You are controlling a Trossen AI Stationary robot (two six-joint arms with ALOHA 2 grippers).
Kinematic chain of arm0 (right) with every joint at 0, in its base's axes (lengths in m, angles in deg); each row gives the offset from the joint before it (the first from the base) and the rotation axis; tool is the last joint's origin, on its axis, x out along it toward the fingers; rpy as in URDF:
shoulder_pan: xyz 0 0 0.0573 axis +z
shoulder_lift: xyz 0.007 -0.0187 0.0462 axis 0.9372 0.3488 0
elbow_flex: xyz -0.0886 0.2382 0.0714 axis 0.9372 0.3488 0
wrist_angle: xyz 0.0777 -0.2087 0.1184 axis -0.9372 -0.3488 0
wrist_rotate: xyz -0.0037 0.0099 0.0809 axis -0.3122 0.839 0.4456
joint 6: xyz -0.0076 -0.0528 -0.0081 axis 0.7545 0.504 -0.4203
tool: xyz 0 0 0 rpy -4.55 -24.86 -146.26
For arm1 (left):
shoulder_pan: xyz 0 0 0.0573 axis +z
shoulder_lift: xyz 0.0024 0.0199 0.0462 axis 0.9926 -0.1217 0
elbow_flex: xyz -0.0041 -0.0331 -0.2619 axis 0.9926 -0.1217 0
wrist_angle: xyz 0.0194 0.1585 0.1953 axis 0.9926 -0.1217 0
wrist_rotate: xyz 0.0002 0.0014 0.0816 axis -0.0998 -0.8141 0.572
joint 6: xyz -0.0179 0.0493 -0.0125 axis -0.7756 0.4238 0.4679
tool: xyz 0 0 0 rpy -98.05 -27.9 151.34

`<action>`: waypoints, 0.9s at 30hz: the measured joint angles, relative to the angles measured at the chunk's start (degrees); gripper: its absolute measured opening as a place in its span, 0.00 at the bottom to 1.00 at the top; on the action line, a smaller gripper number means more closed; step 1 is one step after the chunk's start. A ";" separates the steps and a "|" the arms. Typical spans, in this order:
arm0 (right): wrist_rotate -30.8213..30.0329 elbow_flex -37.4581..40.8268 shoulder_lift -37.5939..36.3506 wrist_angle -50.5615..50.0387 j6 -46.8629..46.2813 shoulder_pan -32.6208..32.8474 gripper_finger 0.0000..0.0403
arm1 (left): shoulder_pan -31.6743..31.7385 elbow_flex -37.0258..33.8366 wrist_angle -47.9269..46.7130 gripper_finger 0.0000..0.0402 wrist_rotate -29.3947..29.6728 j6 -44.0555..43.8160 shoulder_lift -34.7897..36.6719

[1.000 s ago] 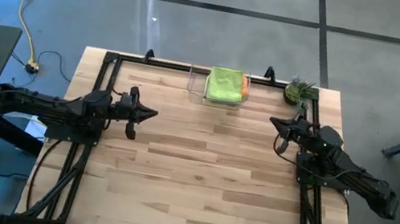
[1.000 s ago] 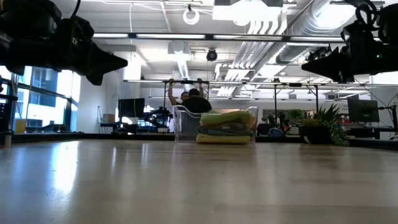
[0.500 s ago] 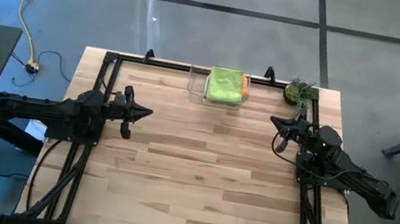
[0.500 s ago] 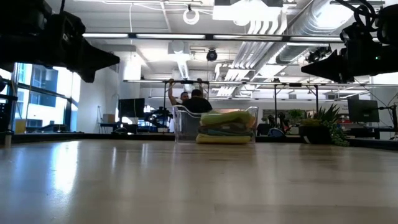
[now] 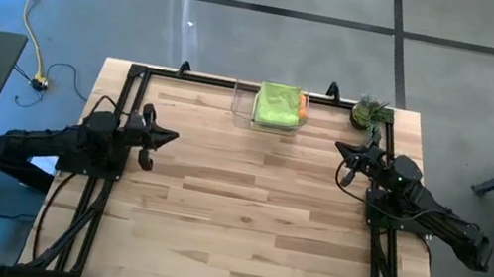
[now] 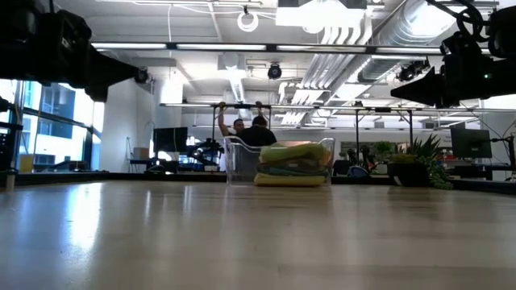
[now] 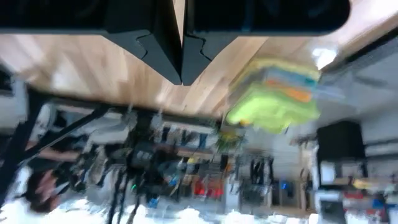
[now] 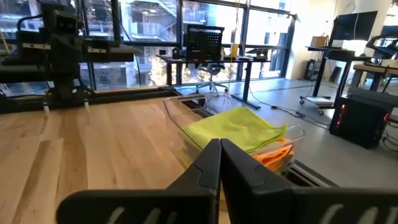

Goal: Fold microfiber towels
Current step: Return to Home Position

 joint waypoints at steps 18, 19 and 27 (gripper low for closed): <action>-0.33 0.00 0.42 -0.02 -0.03 0.07 0.00 | -0.12 0.11 0.30 0.00 -0.50 -6.02 0.02; -0.33 0.00 0.42 -0.04 -0.03 0.07 0.00 | -0.13 0.11 0.34 0.00 -0.51 -6.20 0.02; -0.33 0.00 0.42 -0.04 -0.03 0.07 0.00 | -0.13 0.11 0.36 0.00 -0.51 -6.21 0.00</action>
